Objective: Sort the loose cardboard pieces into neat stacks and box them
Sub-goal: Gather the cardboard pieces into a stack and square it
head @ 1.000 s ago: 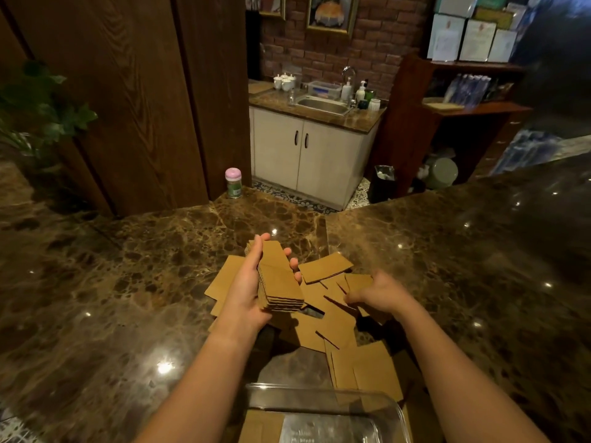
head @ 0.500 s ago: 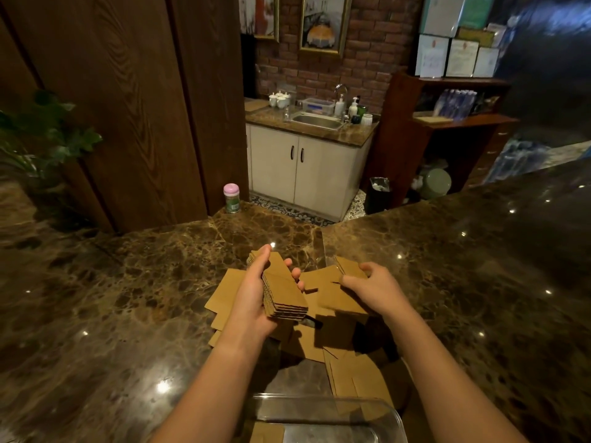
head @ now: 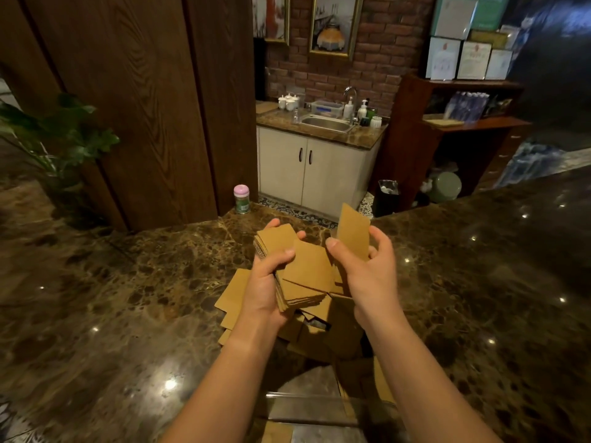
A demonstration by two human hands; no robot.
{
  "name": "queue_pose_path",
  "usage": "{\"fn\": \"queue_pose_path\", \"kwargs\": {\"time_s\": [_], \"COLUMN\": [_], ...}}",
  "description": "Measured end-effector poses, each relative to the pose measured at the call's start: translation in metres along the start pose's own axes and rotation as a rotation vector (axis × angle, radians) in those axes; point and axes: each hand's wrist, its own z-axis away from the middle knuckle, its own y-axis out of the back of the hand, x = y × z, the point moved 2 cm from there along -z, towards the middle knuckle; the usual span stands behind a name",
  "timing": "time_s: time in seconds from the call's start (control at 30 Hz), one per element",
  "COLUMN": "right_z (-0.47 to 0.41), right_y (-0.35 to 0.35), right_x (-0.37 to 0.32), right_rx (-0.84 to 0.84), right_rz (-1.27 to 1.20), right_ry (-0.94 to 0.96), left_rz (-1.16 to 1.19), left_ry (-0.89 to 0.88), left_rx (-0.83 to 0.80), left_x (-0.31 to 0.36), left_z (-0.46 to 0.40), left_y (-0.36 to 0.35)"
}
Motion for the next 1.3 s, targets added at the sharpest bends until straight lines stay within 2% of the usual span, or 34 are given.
{"fn": "queue_pose_path", "kwargs": {"time_s": [0.17,0.27,0.47,0.57,0.7,0.83,0.97,1.03,1.1,1.17,1.23,1.27,1.3], "right_z": [0.002,-0.001,0.005,0.003,-0.002,-0.004,-0.005,-0.005,-0.002,0.007,0.011,0.014,0.016], "right_y": [0.01,0.016,0.009,0.012,0.012,0.009,0.007,0.01,0.015,0.018,0.017,0.015,0.013], "right_x": [-0.007,-0.013,-0.015,-0.016,-0.016,-0.011,-0.01,-0.01,-0.012,-0.019,-0.022,-0.021,-0.019], "right_rx": [-0.061,-0.071,-0.211,-0.272,-0.249,-0.246,-0.279,-0.26,-0.187,-0.084,-0.014,-0.017,-0.022], "right_rz": [-0.305,-0.355,-0.463,-0.564,-0.319,-0.13,-0.2,-0.217,-0.085,0.232,0.57,0.676,0.734], "right_ry": [-0.203,-0.211,-0.24,-0.269,-0.303,-0.273,-0.234,-0.088,0.175,0.56,1.078,1.326,1.498], "left_rz": [-0.031,-0.002,0.048,-0.028,-0.164,-0.132,-0.223,-0.198,-0.074,-0.004,0.065,0.118,0.166], "left_ry": [-0.13,-0.179,-0.267,-0.327,-0.396,-0.323,-0.262,-0.179,-0.031,0.112,0.196,0.212,0.215], "left_rx": [0.027,0.042,0.028,0.04,0.057,0.084,0.167,0.226,0.221,0.201,0.19,0.191,0.197], "left_x": [0.023,0.034,0.036,0.037,0.04,0.04,0.036,0.033,0.03,0.025,0.02,0.018,0.018], "left_z": [-0.001,-0.001,0.002,0.004,0.006,0.004,0.002,-0.001,0.0,0.001,0.001,0.0,-0.001], "left_y": [0.004,0.006,-0.002,-0.003,-0.001,0.0,0.002,0.004,0.003,0.0,-0.004,-0.005,-0.006]}}
